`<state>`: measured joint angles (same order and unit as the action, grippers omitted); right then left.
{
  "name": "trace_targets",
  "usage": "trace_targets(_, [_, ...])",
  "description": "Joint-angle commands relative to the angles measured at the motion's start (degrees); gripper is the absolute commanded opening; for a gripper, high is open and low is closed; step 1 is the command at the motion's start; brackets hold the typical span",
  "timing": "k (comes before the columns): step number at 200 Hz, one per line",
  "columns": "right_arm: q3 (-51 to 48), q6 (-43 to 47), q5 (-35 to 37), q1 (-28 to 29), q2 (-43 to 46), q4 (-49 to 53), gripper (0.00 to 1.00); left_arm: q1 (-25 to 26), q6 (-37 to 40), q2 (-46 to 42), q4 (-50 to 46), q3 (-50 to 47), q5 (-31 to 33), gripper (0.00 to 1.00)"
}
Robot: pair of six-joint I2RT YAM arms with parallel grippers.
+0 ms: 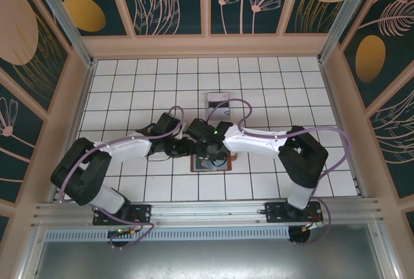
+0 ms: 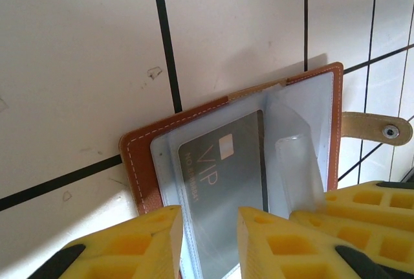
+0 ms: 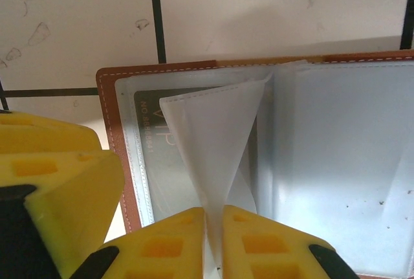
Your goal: Take the credit cards out of the card holder
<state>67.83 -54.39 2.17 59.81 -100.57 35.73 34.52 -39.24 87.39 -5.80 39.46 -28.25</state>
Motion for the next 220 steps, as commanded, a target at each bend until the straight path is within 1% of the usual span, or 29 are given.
trace_targets(1, [-1.36,-0.13,2.88,-0.48,3.05,-0.48,0.15,0.46,-1.01,1.41,1.99,1.32,-2.25,0.28])
trace_targets(41, [-3.28,-0.69,3.96,-0.83,5.93,-0.24,0.15,1.34,-1.38,2.85,2.38,2.84,-3.98,0.28])
trace_targets(58, [-4.14,-1.06,4.07,-1.01,7.18,-0.33,0.19,1.73,-1.21,3.64,1.99,3.93,-4.49,0.28])
trace_targets(91, [-5.64,-1.76,5.14,-1.36,10.43,0.36,0.20,2.52,-1.14,5.27,1.58,5.18,-4.83,0.28])
trace_targets(111, [-6.76,-2.15,5.86,-1.86,12.68,0.79,0.22,3.28,-1.27,6.14,1.34,6.14,-4.94,0.28])
trace_targets(132, [-8.10,-2.47,6.34,-2.63,14.86,0.93,0.23,4.55,-1.27,7.55,1.06,7.67,-4.90,0.28])
trace_targets(177, [-11.21,-2.84,6.44,-3.78,18.46,0.66,0.28,7.30,-1.74,10.43,0.53,11.34,-4.84,0.28])
trace_targets(220, [-14.04,-3.41,6.94,-4.50,21.68,0.19,0.29,9.76,-2.19,13.87,-0.26,14.48,-4.38,0.28])
